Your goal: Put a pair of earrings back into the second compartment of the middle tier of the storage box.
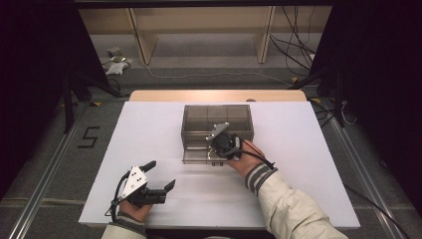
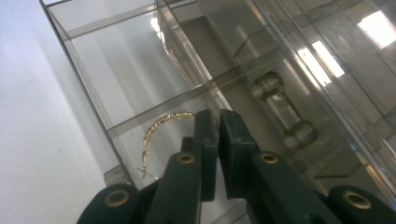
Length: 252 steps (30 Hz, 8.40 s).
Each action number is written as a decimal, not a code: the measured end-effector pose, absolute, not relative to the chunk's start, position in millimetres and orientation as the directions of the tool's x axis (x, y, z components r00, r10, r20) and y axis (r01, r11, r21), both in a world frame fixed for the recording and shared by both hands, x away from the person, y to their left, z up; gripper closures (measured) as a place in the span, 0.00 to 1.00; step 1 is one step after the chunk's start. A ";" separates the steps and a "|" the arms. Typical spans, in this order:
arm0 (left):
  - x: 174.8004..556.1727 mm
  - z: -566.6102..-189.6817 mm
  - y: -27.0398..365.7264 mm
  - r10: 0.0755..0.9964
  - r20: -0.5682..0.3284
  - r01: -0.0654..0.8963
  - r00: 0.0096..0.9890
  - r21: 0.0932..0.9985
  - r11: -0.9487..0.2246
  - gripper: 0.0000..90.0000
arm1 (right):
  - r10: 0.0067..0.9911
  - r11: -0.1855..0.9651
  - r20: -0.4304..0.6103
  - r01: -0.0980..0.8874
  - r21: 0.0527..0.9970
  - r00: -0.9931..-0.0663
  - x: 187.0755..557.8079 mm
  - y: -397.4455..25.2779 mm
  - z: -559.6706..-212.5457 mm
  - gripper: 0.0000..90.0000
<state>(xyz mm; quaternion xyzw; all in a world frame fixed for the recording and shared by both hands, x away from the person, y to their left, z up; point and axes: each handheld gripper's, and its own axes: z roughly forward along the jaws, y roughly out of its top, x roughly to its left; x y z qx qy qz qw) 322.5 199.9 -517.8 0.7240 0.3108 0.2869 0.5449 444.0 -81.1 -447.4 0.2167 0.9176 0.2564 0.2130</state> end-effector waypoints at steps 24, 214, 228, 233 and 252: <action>322.8 -517.8 199.9 0.765 0.073 0.141 0.640 0.968 -0.210 0.08 | 0.484 0.751 -0.249 0.252 0.611 -0.839 429.5 -98.6 -422.3 0.76; 323.7 -517.8 202.2 0.773 0.063 0.146 0.631 0.969 -0.197 0.08 | 0.566 0.720 -0.210 0.352 0.598 -0.797 417.3 -145.3 -404.5 0.96; 323.6 -517.8 202.8 0.773 0.062 0.147 0.632 0.969 -0.197 0.08 | 0.588 0.714 -0.209 0.380 0.588 -0.781 430.5 -125.2 -416.4 0.96; 323.4 -517.7 203.0 0.771 0.066 0.145 0.634 0.969 -0.202 0.08 | 0.584 0.718 -0.216 0.375 0.586 -0.782 432.8 -117.2 -421.9 0.96; 323.4 -517.6 203.1 0.768 0.066 0.144 0.636 0.969 -0.203 0.09 | 0.591 0.721 -0.211 0.393 0.571 -0.778 443.6 -101.9 -438.9 0.96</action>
